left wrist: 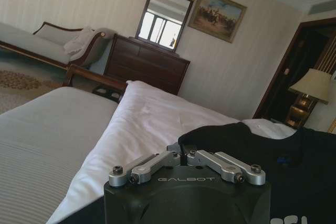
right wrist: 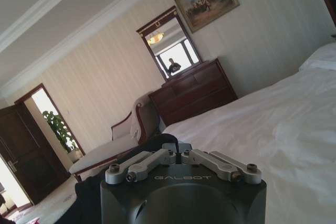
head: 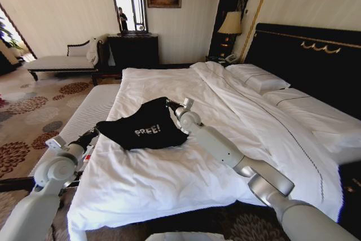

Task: Fold the clothes on the bed.

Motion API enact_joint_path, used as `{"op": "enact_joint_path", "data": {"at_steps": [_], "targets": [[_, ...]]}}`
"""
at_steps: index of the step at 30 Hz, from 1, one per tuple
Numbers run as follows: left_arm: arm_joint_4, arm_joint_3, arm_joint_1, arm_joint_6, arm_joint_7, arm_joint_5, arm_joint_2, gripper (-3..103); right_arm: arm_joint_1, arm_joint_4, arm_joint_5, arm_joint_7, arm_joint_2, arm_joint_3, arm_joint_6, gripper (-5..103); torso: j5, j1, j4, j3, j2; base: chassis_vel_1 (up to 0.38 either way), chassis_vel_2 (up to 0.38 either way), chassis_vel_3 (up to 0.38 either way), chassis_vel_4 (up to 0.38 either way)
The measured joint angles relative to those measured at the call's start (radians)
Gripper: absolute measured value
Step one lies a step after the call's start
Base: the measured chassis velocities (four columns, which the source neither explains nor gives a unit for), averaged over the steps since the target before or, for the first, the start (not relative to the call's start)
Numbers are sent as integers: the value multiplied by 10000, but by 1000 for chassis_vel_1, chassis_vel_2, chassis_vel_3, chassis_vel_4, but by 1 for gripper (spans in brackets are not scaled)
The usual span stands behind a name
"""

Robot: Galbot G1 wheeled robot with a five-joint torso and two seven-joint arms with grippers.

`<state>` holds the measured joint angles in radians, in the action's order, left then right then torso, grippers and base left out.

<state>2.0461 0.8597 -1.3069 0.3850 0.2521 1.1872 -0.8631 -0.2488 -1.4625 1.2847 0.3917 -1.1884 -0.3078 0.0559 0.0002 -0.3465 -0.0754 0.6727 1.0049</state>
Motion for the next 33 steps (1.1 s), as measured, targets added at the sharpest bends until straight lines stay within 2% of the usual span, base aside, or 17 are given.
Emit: {"op": "enact_joint_path", "data": {"at_steps": [2, 4, 7, 14, 18, 26, 28, 29, 32, 33], "targets": [[319, 255, 163, -6, 154, 302, 483, 0, 85, -465, 48, -336, 678, 89, -516, 0, 1, -2, -4, 1, -1, 0, 0, 0, 0], [352, 294, 191, -6, 180, 350, 545, 0, 113, -517, 49, -382, 762, 100, -596, 0, 2, -2, -5, 1, -1, 0, 0, 0, 0], [619, 826, 317, 29, 350, 920, 1308, 0, 406, -1028, 124, -645, 1383, 339, -1083, 0, 1, -3, 1, 2, -1, 0, 0, 0, 0], [869, 1615, 259, 56, 548, 1725, 2099, 0, 753, -1697, 486, -725, 1959, 504, -1553, 0, -1, -1, 4, 1, -1, 0, 0, 0, 0], [1105, 2265, 363, -151, 702, 2400, 2740, 0, 1000, -2339, 529, -844, 2438, 592, -2155, 0, 0, -3, 2, 2, -1, 0, 0, 0, 0], [1604, 2914, 1016, -355, 958, 3533, 3642, 0, 1413, -3346, 1077, -924, 3102, 889, -2369, 0, -1, -2, 2, 1, -1, 0, 0, 0, 0], [1855, 3477, 1104, -358, 1014, 4032, 4180, 0, 1629, -3910, 1513, -1059, 3545, 1082, -2372, 0, 1, -2, 2, 2, 0, 0, 0, 0, 0], [1855, 3477, 1104, -358, 1014, 4032, 4180, 0, 1629, -3910, 1513, -1059, 3545, 1082, -2372, 0, 1, -2, 2, 2, 0, 0, 0, 0, 0], [2202, 4221, 932, -343, 1042, 4595, 4687, 0, 1764, -4684, 2178, -1271, 4309, 1418, -2183, 0, 0, -2, 3, 2, -1, 0, 0, 0, 0], [2202, 4221, 932, -343, 1042, 4595, 4687, 0, 1764, -4684, 2178, -1271, 4309, 1418, -2183, 0, 0, -2, 3, 2, -1, 0, 0, 0, 0]]}}
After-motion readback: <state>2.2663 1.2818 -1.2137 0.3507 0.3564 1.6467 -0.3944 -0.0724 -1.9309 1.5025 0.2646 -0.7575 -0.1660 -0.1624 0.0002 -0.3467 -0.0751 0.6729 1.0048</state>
